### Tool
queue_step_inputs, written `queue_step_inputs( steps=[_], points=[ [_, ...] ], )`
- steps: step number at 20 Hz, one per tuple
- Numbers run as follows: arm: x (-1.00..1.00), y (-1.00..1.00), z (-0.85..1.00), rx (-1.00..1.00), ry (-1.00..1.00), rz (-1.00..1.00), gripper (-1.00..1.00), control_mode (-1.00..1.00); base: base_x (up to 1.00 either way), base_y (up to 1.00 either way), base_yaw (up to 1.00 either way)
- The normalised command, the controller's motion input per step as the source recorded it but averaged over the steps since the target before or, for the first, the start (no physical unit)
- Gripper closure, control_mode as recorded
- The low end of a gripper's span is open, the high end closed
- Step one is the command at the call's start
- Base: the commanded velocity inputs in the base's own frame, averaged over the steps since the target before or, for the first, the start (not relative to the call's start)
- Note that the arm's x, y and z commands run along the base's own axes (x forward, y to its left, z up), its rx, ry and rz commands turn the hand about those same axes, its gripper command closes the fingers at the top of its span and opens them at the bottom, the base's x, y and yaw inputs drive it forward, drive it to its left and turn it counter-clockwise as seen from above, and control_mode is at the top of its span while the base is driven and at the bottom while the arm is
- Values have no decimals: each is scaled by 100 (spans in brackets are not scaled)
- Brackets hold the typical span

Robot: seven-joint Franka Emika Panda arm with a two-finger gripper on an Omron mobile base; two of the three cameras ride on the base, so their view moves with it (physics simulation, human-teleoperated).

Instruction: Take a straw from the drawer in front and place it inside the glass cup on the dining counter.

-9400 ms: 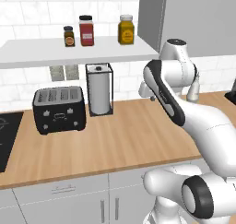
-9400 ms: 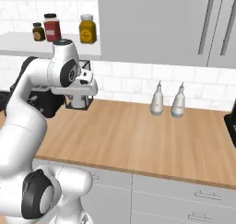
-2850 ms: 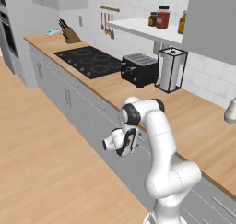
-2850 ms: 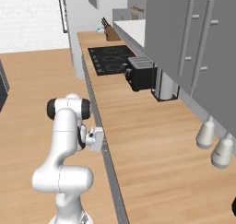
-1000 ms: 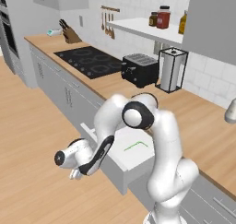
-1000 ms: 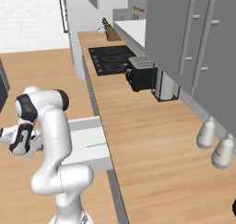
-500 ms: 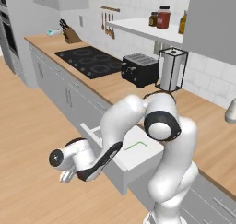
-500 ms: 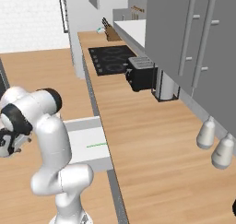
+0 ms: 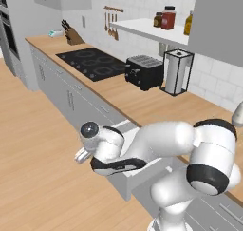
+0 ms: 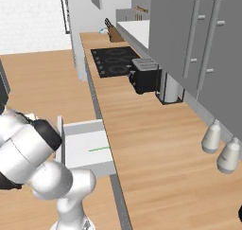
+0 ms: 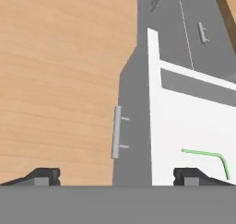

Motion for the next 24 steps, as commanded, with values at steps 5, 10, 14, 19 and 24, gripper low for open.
queue_step_inputs(
  steps=[5, 10, 14, 19, 24],
  points=[
    [79, -73, 75, 11, 27, -15, -100, -100, 0, 0, 0],
    [70, -54, 0, -3, 17, -17, -100, -100, 0, 0, 0],
    [36, -35, -42, -10, 4, -13, -100, -100, 0, 0, 0],
    [8, -44, -58, -3, 1, -7, -100, -100, 0, 0, 0],
    [0, -46, -69, 2, 3, -1, -100, -100, 0, 0, 0]
  ],
)
